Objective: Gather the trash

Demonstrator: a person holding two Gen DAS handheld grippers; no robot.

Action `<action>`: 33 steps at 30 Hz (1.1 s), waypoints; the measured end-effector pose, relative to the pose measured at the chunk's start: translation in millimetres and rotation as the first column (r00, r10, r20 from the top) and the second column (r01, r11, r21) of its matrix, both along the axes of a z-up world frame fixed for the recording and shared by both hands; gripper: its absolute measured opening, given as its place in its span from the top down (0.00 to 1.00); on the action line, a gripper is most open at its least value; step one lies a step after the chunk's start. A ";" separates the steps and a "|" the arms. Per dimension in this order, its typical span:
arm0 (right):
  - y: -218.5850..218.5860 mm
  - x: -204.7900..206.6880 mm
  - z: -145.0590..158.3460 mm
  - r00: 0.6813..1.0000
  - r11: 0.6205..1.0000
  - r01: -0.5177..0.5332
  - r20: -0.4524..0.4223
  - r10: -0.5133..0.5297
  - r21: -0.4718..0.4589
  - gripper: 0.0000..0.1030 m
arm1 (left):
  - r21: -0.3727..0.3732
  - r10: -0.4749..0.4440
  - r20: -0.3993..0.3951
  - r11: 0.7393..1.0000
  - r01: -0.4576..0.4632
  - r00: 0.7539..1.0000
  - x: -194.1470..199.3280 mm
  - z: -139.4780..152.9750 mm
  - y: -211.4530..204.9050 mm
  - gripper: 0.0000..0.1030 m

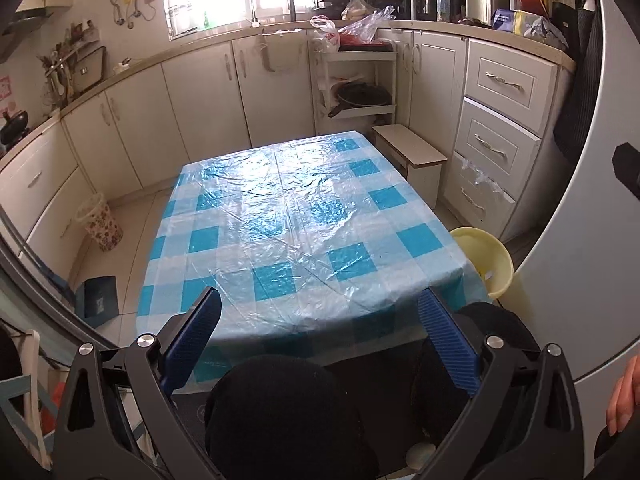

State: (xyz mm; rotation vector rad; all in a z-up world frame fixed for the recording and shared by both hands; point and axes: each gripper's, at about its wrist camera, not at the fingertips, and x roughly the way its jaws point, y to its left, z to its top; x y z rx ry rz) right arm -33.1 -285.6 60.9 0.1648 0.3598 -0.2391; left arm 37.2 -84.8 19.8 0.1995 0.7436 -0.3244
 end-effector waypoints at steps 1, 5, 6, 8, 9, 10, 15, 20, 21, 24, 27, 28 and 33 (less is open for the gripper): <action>1.8 -4.9 -1.2 1.000 1.000 0.004 -0.008 -0.004 0.002 0.07 | -0.004 -0.005 -0.004 1.000 0.005 1.000 -6.1 1.0 0.2 0.08; 4.8 -19.9 -5.3 0.999 1.000 0.028 -0.039 -0.028 0.008 0.07 | 0.003 -0.026 -0.009 1.000 0.026 1.000 -27.3 3.5 -0.5 0.08; 7.6 -24.8 -8.0 0.998 0.999 0.033 -0.048 -0.033 0.009 0.07 | 0.009 -0.033 -0.010 0.999 0.033 0.999 -32.6 3.3 -0.9 0.08; 11.6 -30.9 -11.9 0.997 0.999 0.047 -0.068 -0.045 0.016 0.07 | 0.013 -0.040 -0.012 0.999 0.040 0.999 -39.4 3.8 -1.8 0.08; 12.9 -32.8 -13.2 0.996 0.999 0.052 -0.074 -0.050 0.016 0.07 | 0.013 -0.040 -0.012 0.999 0.040 0.999 -43.3 4.0 -1.2 0.08; 14.2 -34.2 -14.2 0.995 0.998 0.057 -0.081 -0.056 0.016 0.07 | 0.013 -0.038 -0.009 0.999 0.038 0.999 -46.6 4.4 -0.6 0.08; 22.5 -39.7 -13.0 0.996 0.999 0.050 -0.079 -0.048 0.017 0.07 | 0.018 -0.032 0.002 0.999 0.032 0.999 -57.9 9.0 2.3 0.08; 27.0 -42.0 -9.4 0.997 0.999 0.050 -0.063 -0.049 0.003 0.07 | 0.023 -0.027 0.014 0.999 0.027 1.000 -61.3 13.9 2.9 0.08; 26.5 -42.6 -9.6 0.997 0.999 0.049 -0.062 -0.049 0.001 0.07 | 0.024 -0.026 0.016 0.999 0.025 1.000 -62.0 14.7 2.5 0.08; 27.1 -43.5 -10.3 0.997 0.999 0.051 -0.062 -0.051 0.000 0.07 | 0.024 -0.022 0.016 0.999 0.021 1.000 -62.3 15.0 3.1 0.08; 27.0 -43.5 -10.5 0.997 0.999 0.053 -0.061 -0.053 -0.002 0.07 | 0.026 -0.023 0.018 0.999 0.023 1.000 -62.9 15.0 2.9 0.07; 27.1 -43.3 -10.7 0.997 0.999 0.052 -0.062 -0.052 -0.002 0.07 | 0.027 -0.023 0.020 0.999 0.022 1.000 -63.0 15.1 2.8 0.08; 27.7 -43.6 -10.7 0.996 0.999 0.054 -0.065 -0.054 -0.007 0.07 | 0.029 -0.022 0.023 0.999 0.022 0.999 -63.1 14.6 3.1 0.08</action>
